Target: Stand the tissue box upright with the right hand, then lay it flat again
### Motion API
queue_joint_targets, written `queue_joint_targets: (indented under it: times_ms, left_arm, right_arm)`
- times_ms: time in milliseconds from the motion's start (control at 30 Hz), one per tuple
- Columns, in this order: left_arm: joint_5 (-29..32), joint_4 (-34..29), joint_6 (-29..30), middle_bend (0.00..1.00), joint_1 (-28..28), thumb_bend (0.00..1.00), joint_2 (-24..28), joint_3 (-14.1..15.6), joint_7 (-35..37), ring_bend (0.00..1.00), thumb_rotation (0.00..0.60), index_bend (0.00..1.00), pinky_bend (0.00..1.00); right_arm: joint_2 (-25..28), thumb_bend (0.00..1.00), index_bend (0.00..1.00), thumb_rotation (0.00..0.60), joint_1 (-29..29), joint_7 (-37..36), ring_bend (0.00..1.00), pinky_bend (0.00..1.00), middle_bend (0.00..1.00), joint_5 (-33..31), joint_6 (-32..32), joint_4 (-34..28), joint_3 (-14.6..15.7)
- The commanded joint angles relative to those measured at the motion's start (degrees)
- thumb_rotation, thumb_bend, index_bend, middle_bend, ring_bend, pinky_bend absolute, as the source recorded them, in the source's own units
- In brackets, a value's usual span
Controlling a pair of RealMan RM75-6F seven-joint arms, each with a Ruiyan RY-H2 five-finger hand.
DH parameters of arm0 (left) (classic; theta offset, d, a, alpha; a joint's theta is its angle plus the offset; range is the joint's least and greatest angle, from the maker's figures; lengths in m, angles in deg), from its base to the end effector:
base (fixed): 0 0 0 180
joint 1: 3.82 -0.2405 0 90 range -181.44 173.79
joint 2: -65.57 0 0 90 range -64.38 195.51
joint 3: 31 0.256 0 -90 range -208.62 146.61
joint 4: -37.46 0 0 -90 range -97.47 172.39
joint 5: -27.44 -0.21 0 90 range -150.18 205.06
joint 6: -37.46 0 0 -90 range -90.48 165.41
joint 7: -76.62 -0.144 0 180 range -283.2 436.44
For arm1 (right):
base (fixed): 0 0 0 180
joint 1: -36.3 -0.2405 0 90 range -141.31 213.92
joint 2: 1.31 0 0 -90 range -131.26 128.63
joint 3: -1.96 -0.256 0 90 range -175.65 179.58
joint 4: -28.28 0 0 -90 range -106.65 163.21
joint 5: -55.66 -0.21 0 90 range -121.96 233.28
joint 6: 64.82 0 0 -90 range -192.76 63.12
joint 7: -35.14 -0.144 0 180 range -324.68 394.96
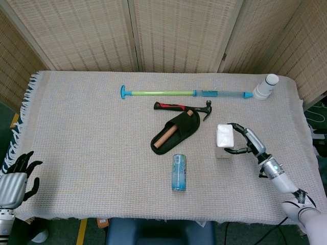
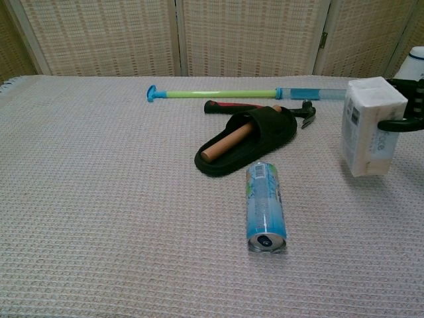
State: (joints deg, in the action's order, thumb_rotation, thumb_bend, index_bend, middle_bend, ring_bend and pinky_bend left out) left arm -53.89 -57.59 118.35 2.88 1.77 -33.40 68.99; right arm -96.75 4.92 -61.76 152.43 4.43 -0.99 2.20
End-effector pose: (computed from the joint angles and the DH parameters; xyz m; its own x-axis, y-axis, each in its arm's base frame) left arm -0.3112 0.1878 0.1496 0.4688 0.0796 0.8797 0.8811 0.0277 -0.4721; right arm -0.3237 -0.3534 0.0540 -0.5198 -0.4086 0.7502 -0.8042 -0.0622 -0.5911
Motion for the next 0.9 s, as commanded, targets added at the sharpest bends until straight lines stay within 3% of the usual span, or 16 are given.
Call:
queue_joint_targets:
  times_ms: [33, 500, 900]
  left_arm:
    - [0.14, 0.12, -0.17, 0.00, 0.08, 0.53, -0.09, -0.01, -0.13, 0.00, 0.600, 0.25, 0.20]
    - [1.14, 0.48, -1.22, 0.00, 0.42, 0.53, -0.30, -0.05, -0.55, 0.00, 0.600, 0.25, 0.20]
    - [1.15, -0.08, -1.12, 0.00, 0.32, 0.53, 0.11, 0.09, -0.58, 0.00, 0.600, 0.25, 0.20]
  right_arm:
    - [-3.07, 0.14, 0.44, 0.600, 0.59, -2.56, 0.33, 0.00, 0.37, 0.23, 1.16, 4.32, 1.30]
    - [-7.42, 0.17, 0.44, 0.600, 2.25, -1.08, 0.33, 0.00, 0.37, -1.64, 1.13, 11.65, 2.26]
    - [-6.88, 0.18, 0.40, 0.600, 3.92, 3.39, 0.32, 0.00, 0.37, -2.02, -2.16, 10.94, 4.03]
